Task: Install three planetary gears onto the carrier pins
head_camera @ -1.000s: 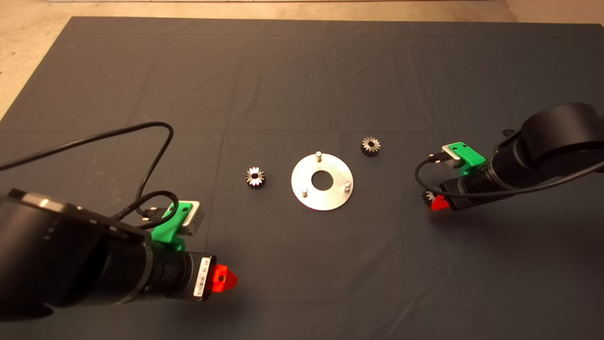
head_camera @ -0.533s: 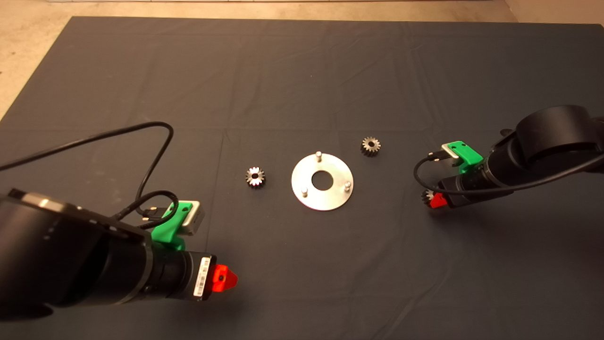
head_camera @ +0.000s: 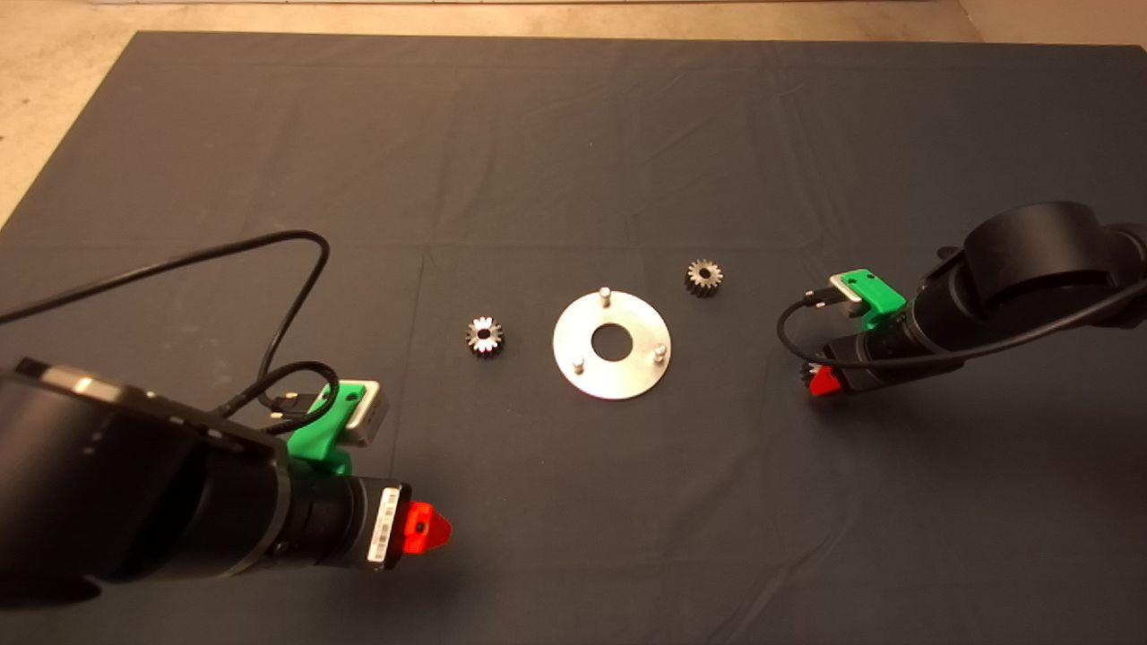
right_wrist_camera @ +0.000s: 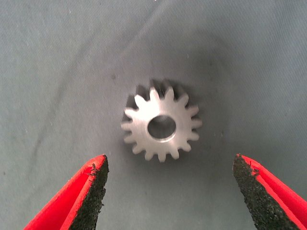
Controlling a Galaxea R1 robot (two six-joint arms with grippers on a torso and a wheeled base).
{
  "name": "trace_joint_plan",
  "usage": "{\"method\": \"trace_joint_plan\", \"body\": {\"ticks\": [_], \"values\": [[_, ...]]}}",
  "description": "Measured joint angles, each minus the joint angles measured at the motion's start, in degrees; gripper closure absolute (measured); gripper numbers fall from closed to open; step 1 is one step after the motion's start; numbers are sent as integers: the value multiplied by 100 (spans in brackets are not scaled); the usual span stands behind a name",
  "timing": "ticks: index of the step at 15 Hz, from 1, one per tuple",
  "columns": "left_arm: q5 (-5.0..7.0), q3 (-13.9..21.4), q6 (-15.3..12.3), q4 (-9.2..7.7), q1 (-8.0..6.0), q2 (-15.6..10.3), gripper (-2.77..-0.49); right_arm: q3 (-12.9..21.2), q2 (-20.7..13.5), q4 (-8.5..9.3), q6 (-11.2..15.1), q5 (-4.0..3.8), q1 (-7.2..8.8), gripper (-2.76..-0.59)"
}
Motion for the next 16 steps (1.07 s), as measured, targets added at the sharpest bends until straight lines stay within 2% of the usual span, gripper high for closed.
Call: {"method": "trace_joint_plan", "body": {"ticks": [11,16], "values": [[2,0,0,0,0,2,-275,-130,40,-150,0,0,-33,-192],[0,0,-5,0,0,2,-275,-150,40,-254,0,0,-151,-192]]}}
